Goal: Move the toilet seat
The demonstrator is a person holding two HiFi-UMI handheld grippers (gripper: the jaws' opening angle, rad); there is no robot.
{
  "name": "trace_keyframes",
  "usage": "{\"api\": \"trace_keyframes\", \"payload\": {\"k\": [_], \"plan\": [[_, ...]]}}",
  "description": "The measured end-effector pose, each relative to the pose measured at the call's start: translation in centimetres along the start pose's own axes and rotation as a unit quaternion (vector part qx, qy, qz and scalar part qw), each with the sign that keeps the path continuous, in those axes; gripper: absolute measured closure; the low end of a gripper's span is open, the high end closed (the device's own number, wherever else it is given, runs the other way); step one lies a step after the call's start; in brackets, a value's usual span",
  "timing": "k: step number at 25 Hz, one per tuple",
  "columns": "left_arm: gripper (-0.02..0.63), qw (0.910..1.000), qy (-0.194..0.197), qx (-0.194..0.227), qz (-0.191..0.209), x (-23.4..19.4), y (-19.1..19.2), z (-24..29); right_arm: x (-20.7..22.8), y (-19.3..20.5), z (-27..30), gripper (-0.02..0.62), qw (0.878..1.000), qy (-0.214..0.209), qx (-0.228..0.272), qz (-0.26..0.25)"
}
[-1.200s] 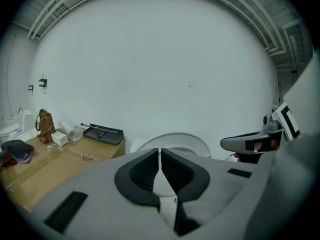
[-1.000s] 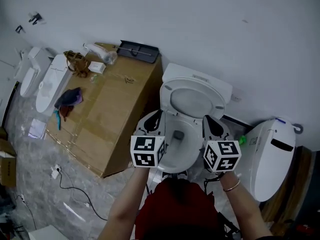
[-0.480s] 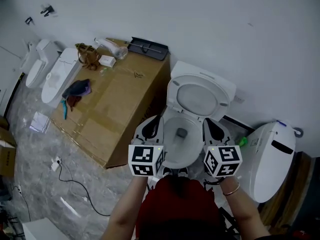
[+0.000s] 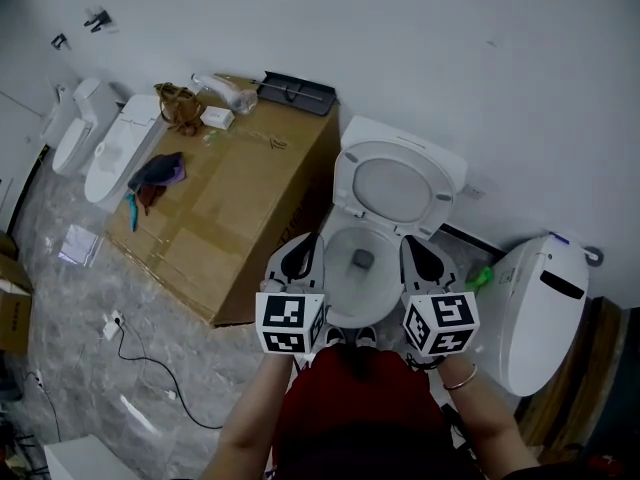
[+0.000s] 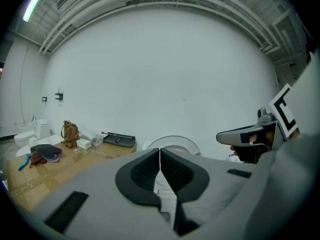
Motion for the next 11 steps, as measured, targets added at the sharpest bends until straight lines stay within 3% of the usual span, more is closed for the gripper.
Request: {"api": "trace_keyframes", "payload": {"k": [11], "plan": [[0.574,0.9998,0.015,0.013,0.008,0.3,0.0,-2.4,-2.1,0.0,-1.9,0.580,1.000,0.013,0.017,-0.013]]}}
Point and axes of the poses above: the fingertips, and each gripper's own axes: z forward along the fingers, x to its right, y out of its underside, the point moved 8 cm from there along -z, backward along the fingers, and after that the axes turned 15 degrees about -z, right-handed, at the moved point
